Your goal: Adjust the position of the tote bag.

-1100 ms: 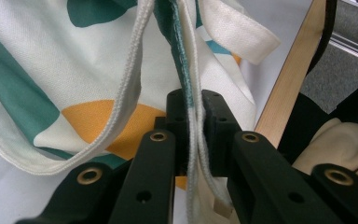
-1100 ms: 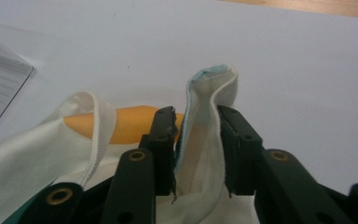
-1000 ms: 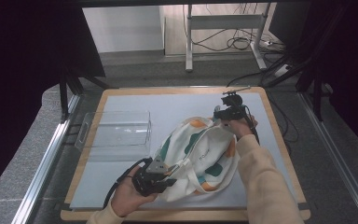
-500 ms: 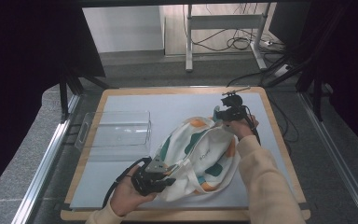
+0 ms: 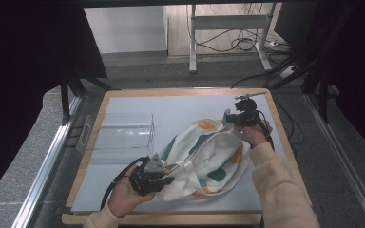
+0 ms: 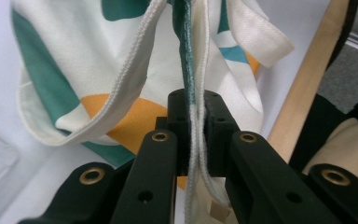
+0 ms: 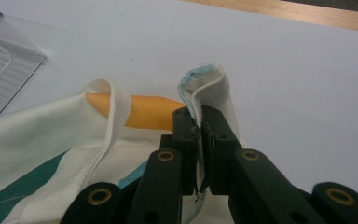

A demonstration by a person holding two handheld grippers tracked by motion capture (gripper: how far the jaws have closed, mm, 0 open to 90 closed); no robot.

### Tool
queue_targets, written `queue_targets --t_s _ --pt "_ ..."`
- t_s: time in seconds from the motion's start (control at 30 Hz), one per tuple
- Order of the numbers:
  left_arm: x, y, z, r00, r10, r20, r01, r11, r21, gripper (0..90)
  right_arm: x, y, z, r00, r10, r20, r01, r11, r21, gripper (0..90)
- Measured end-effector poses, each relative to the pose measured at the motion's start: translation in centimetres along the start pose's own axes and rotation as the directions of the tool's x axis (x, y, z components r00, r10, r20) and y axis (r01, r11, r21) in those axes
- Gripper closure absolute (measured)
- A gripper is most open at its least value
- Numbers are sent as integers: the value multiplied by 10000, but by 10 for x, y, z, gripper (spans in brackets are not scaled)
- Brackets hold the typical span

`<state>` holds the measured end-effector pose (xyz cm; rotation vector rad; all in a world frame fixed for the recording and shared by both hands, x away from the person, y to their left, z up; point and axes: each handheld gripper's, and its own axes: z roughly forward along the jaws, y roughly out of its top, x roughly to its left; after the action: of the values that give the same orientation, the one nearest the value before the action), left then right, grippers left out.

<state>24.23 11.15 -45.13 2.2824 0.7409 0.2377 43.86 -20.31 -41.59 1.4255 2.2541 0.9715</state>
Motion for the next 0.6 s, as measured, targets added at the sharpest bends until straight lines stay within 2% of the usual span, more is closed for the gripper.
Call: queue_targets --t_s 0.33,0.6 --pt "12 1 -11 9995 -78 -295 73 9998 -171 845 -2 -8 -25 9999 -37 -156 29 9987 -511 844" --pt "23 6 -15 9996 -159 -243 154 9997 -178 845 -7 -22 -42 9997 71 -230 -93 9951 -980 844"
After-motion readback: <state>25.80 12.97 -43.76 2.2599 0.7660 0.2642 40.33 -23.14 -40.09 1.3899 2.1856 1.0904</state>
